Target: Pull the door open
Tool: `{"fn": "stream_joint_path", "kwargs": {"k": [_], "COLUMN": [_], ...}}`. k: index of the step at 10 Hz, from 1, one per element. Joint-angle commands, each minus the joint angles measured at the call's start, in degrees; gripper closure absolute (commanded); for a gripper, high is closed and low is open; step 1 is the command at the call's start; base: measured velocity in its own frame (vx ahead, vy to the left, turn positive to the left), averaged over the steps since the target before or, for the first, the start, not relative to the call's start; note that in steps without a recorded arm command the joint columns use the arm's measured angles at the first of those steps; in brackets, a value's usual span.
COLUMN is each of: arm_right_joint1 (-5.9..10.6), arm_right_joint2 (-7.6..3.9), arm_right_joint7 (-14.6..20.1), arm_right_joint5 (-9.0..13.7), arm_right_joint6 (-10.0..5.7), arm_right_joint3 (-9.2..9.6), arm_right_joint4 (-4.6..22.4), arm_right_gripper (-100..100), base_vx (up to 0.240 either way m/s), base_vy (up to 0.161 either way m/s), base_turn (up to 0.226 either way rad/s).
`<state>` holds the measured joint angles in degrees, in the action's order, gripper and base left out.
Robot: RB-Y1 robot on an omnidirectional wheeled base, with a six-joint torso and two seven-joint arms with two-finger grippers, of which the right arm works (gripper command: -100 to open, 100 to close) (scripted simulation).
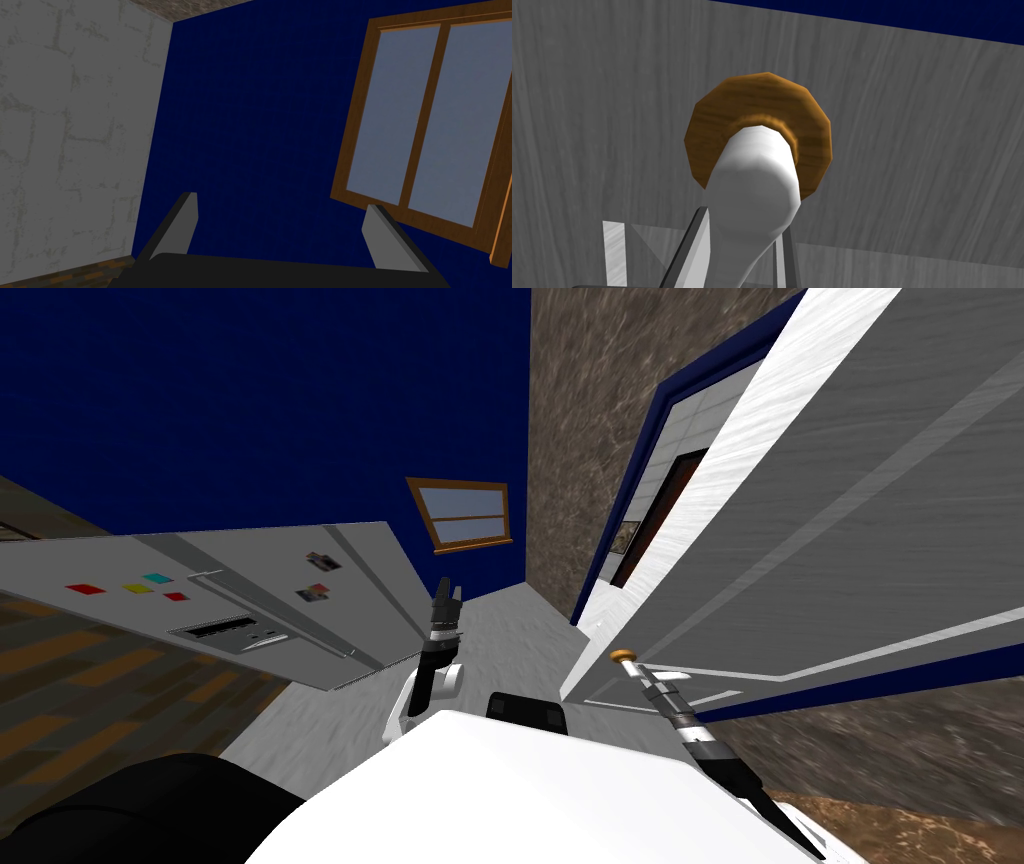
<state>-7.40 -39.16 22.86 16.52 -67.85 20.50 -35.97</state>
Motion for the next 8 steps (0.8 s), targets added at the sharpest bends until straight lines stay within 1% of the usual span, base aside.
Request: {"fn": "stream_joint_path", "kwargs": {"k": [1, 8], "arm_right_joint1": [-0.02, -0.02], "arm_right_joint2": [-0.09, -0.09], "arm_right_joint7": [0.2, 0.2], "arm_right_joint5": [0.1, 0.1], "arm_right_joint6": [-1.45, -1.45], "arm_right_joint3": [0.3, 0.3], "arm_right_joint4": [1.4, 1.4], "arm_right_gripper": [100, 100], "base_vx": [-0.014, 0.0], "base_vy": [-0.002, -0.001], "base_turn": [0.054, -0.002]}}
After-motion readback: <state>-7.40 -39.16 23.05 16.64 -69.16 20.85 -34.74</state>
